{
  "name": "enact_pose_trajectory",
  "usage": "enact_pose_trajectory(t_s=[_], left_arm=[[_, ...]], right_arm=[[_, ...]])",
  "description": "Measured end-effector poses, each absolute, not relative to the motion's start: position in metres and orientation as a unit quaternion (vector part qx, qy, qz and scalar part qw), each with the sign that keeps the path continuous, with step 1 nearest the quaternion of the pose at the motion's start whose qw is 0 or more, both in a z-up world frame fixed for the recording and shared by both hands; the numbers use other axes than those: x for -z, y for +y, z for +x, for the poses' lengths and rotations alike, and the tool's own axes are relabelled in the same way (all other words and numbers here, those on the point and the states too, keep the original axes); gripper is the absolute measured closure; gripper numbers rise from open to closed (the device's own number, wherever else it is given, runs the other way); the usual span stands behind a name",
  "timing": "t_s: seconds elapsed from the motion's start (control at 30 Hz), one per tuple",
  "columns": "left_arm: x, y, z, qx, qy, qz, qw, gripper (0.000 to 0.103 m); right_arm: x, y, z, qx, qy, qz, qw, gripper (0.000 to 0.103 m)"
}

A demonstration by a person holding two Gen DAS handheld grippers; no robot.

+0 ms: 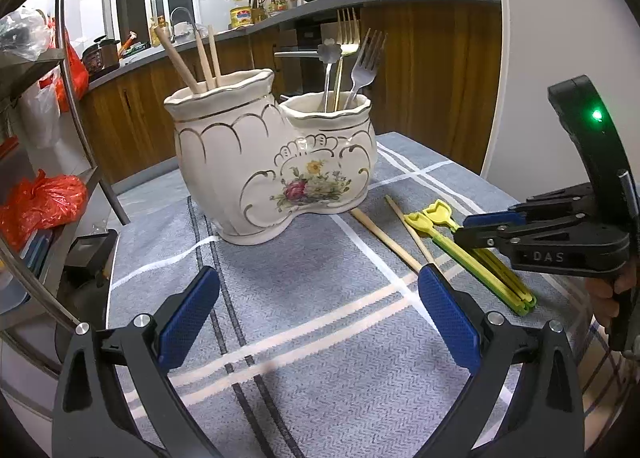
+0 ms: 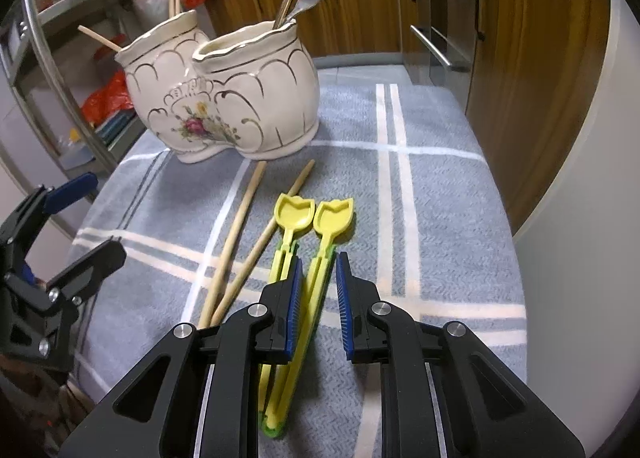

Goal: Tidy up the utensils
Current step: 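Grasp a yellow tulip-tipped utensil with the right gripper while the left grasps a chopstick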

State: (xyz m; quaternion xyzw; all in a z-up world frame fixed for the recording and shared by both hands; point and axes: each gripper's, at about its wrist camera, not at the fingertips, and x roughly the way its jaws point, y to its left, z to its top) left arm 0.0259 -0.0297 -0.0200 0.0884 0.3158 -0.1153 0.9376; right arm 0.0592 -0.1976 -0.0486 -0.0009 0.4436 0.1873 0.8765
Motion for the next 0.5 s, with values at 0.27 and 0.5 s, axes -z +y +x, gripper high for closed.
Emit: enact_pose_trajectory(t_s=[0.27,0.5], left_arm=[[0.017,-0.048,0.036,0.122,0.337,0.085,0.930,0.006],[0.029,-0.081,0.055,0.121,0.378,0.089,0.914,0.011]], right_arm=[[0.045,-0.202,0.061,-0.172,0.428,-0.020,0.887,0.092],[0.038,-0.212,0.056,-0.171,0.404,-0.017,0.898,0.092]])
